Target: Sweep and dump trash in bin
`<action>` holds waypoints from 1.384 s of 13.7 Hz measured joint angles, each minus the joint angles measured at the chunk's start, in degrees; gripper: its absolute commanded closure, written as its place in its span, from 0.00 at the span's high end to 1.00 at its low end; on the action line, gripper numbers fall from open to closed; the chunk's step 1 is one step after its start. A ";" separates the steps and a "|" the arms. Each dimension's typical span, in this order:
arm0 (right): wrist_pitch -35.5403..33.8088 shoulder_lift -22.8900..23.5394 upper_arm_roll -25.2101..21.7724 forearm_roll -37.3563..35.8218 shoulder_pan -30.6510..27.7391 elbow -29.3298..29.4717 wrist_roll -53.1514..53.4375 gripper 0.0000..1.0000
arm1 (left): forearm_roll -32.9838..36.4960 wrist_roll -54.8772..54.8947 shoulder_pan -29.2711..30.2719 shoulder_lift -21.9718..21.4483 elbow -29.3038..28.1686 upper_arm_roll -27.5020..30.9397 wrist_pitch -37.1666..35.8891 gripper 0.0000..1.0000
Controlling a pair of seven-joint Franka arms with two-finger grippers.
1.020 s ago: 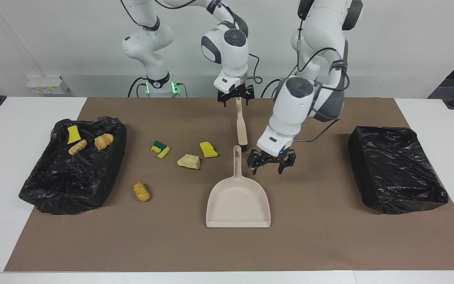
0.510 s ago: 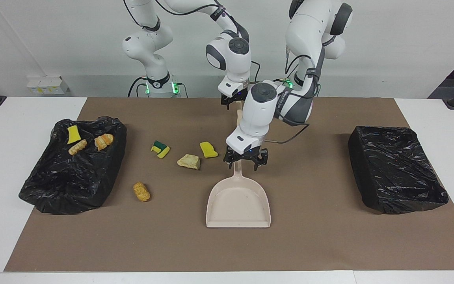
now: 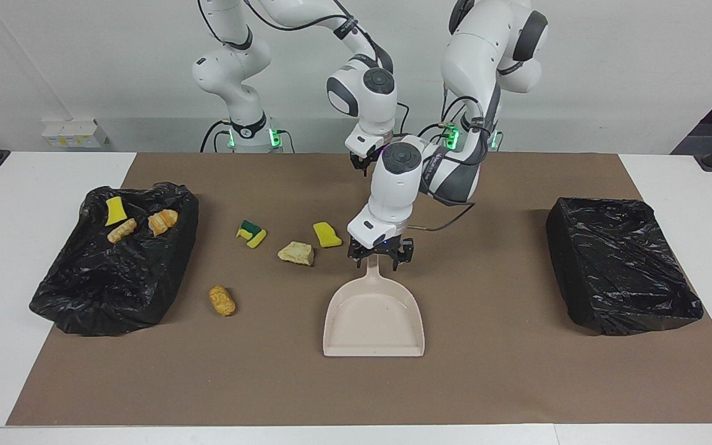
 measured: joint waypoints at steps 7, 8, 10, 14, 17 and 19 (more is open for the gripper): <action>-9.19 -0.15 -0.50 0.00 -0.40 3.60 0.00 0.00 | 0.51 13.24 1.90 -3.95 0.44 1.61 -3.53 0.00; -10.93 -0.88 -0.56 0.00 -1.28 4.25 0.00 0.00 | 0.55 17.78 3.02 -5.16 0.44 1.77 -4.96 0.00; -14.69 -3.60 -0.64 -0.14 -4.39 5.08 -0.33 0.00 | 0.60 29.16 5.88 -7.38 0.44 1.86 -7.93 0.00; -24.96 -8.00 -0.83 -2.96 -13.43 8.54 -7.87 0.00 | 0.62 53.54 12.74 -13.24 0.14 1.97 -16.75 0.00; -26.86 -7.42 -0.94 -8.38 -19.35 11.04 -11.47 0.00 | 0.62 69.22 15.52 -17.57 -3.36 2.01 -18.26 0.00; -26.82 -6.14 -1.00 -10.75 -23.98 11.19 -13.89 0.00 | 0.64 75.58 15.90 -19.46 -7.55 2.01 -18.11 0.00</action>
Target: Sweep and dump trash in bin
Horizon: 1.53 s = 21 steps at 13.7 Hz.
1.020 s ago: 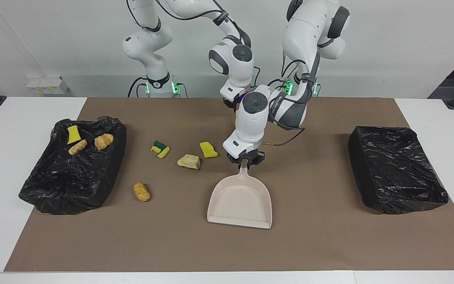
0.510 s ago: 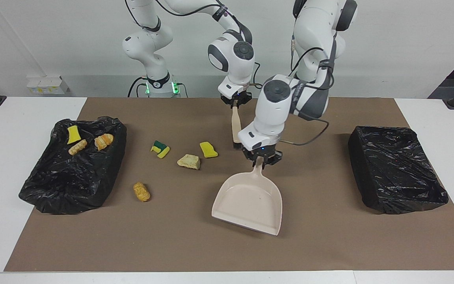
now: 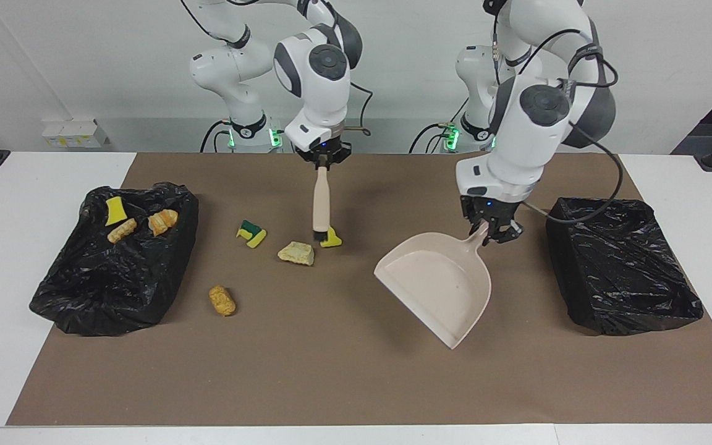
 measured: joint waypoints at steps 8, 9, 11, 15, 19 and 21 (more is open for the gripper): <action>3.66 3.23 -0.24 -10.76 -16.63 -3.16 -12.31 0.00 | 0.00 8.23 -3.89 -7.41 -22.08 -1.18 14.76 0.00; 3.64 2.71 -0.19 -10.76 -16.60 -5.10 -12.30 0.00 | 0.00 8.17 -4.37 -7.57 -23.78 -1.19 16.35 0.00; 3.69 -0.32 0.41 -10.75 -16.07 -10.76 -11.46 0.00 | 0.00 8.15 -4.61 -8.00 -25.97 -1.26 17.97 0.00; 8.79 -8.31 0.55 -6.26 -15.61 -22.60 -9.78 0.00 | 0.00 7.39 -6.05 -9.13 -29.63 -1.31 21.25 0.00; 17.65 -7.84 0.67 -3.29 -9.09 -26.49 -1.51 0.00 | 0.00 6.64 -6.22 -9.20 -30.59 -1.32 22.70 0.00; 19.78 -5.44 0.79 -0.56 -5.49 -24.12 0.23 0.00 | 0.01 6.26 -6.22 -9.24 -30.61 -1.31 22.84 0.00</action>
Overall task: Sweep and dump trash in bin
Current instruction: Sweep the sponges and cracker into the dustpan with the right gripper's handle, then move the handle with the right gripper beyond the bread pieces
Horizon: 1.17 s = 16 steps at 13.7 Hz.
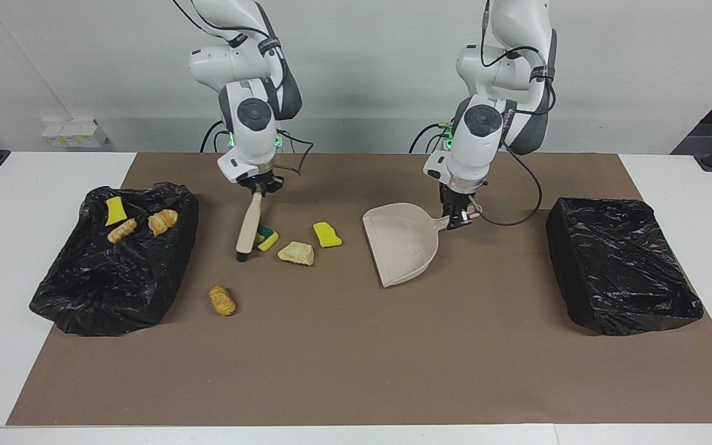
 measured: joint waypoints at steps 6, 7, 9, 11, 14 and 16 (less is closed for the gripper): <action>0.82 10.81 0.27 6.32 10.77 13.64 0.13 0.00 | 0.00 -0.52 -0.38 -0.93 -2.69 0.01 1.37 0.00; 1.21 13.35 0.30 7.66 12.57 16.20 0.13 0.00 | 0.00 -0.74 -0.64 -0.96 -3.13 0.01 1.87 0.00; 1.82 17.03 0.33 11.48 15.08 21.17 0.13 0.00 | 0.00 -1.46 -0.89 -1.01 -3.56 0.03 2.46 0.00; 1.80 19.11 0.39 15.65 16.93 25.72 -0.47 0.00 | 0.00 -1.94 -0.94 -1.09 -3.59 0.03 2.46 0.00; -0.63 19.58 0.41 18.06 18.34 30.24 -1.07 0.00 | 0.00 -2.09 -0.96 -1.14 -3.63 0.03 2.47 0.00; -5.08 18.78 -0.03 17.90 17.27 31.72 -1.08 0.00 | 0.00 -2.64 -0.95 -1.19 -3.65 0.08 2.48 0.00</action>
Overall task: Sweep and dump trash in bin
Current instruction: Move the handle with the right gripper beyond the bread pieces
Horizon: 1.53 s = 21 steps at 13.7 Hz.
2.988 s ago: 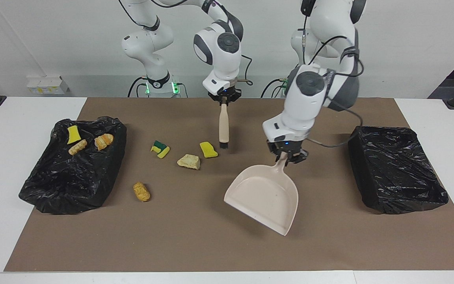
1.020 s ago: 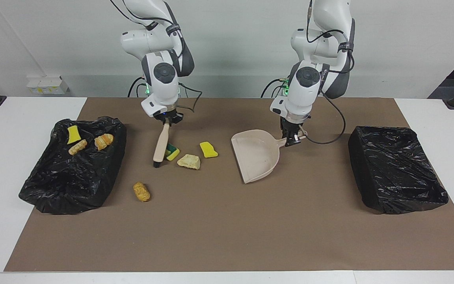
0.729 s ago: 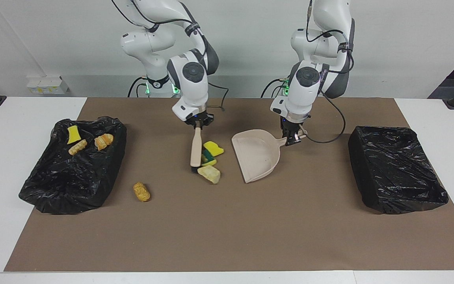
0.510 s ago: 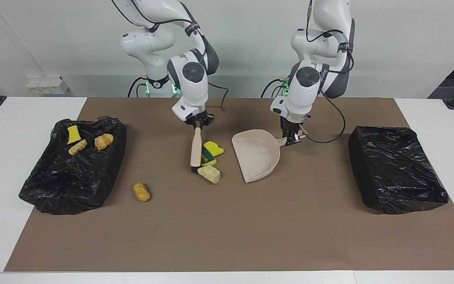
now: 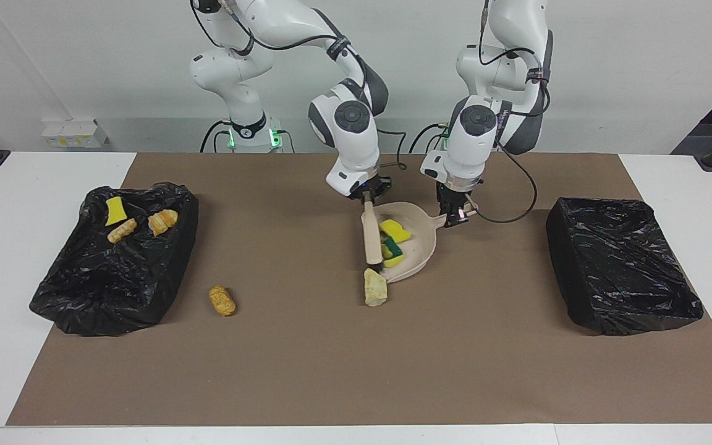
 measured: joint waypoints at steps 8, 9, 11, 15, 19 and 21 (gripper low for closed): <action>-10.17 -2.30 -0.65 -16.98 -14.36 2.31 -2.83 0.00 | 0.00 -11.06 0.04 0.00 -0.15 0.29 1.66 0.00; -10.45 -2.09 -0.69 -19.27 -16.06 2.31 -5.03 0.00 | 0.00 -11.60 0.04 0.00 -0.19 0.32 2.24 0.00; -10.73 -1.78 -0.74 -24.66 -20.17 2.32 -10.30 0.00 | 0.00 -12.04 0.05 0.00 -0.22 0.34 2.44 0.00; -10.50 -0.51 -0.87 -35.42 -27.08 2.43 -20.42 0.00 | 0.00 -12.19 0.05 0.00 -0.40 0.34 2.57 0.00; -7.95 2.96 -0.87 -40.12 -29.77 2.44 -22.63 0.00 | 0.00 -12.26 0.05 0.00 -0.44 0.35 2.70 0.00; -6.34 5.35 -0.87 -41.04 -29.82 2.42 -22.63 0.00 | 0.00 -12.30 0.05 0.00 -0.45 0.37 2.83 0.00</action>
